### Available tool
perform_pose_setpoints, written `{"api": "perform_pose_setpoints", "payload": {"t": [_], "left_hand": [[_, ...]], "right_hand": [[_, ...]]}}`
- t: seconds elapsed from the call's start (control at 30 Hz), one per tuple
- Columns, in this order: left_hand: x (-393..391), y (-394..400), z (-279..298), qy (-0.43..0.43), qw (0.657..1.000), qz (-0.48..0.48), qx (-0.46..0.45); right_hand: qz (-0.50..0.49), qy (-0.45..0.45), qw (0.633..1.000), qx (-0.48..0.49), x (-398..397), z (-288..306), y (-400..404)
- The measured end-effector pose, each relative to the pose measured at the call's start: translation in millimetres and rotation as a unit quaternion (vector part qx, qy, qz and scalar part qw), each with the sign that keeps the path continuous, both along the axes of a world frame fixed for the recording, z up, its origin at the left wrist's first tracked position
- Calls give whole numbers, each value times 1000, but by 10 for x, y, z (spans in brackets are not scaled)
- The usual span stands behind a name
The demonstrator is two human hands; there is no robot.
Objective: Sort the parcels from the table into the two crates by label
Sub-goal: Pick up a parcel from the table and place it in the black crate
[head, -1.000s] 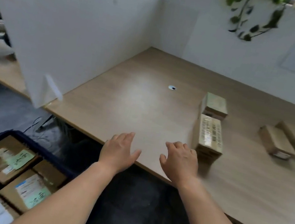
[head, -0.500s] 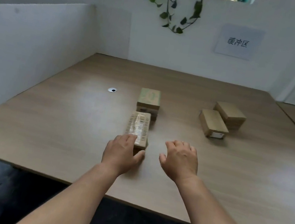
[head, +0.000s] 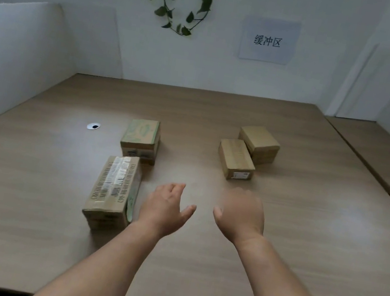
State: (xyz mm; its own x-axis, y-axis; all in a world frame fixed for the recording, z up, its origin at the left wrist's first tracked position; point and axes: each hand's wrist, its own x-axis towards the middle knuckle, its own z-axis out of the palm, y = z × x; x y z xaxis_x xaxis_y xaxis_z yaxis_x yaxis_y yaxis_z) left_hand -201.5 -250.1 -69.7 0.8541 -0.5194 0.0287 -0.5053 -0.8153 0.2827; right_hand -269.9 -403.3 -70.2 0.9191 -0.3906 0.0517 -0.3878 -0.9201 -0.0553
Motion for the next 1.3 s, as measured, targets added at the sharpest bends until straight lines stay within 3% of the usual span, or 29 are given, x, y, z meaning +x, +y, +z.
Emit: {"api": "perform_pose_setpoints", "payload": {"t": [0.37,0.83,1.03,1.17,1.3], "left_hand": [[734,-1077,-158,48,997,-53,-7],[1921,-2068,-641,93,994,-60,21],[2180,-2364,-921,152,988,-6,8],[2192,-2399,-1019,214,974,41,-63],[2078,-2318,-917,221,969,60,-90]], "right_hand": [[-59,38,997,17,534,-128,-977],[-80,84,992,46,1814,-604,-1934],[-124,88,975,162,2160,-785,-2191],[-155,86,952,252,2206,-824,-2270],[-149,60,932,324,2164,-771,-2265]]}}
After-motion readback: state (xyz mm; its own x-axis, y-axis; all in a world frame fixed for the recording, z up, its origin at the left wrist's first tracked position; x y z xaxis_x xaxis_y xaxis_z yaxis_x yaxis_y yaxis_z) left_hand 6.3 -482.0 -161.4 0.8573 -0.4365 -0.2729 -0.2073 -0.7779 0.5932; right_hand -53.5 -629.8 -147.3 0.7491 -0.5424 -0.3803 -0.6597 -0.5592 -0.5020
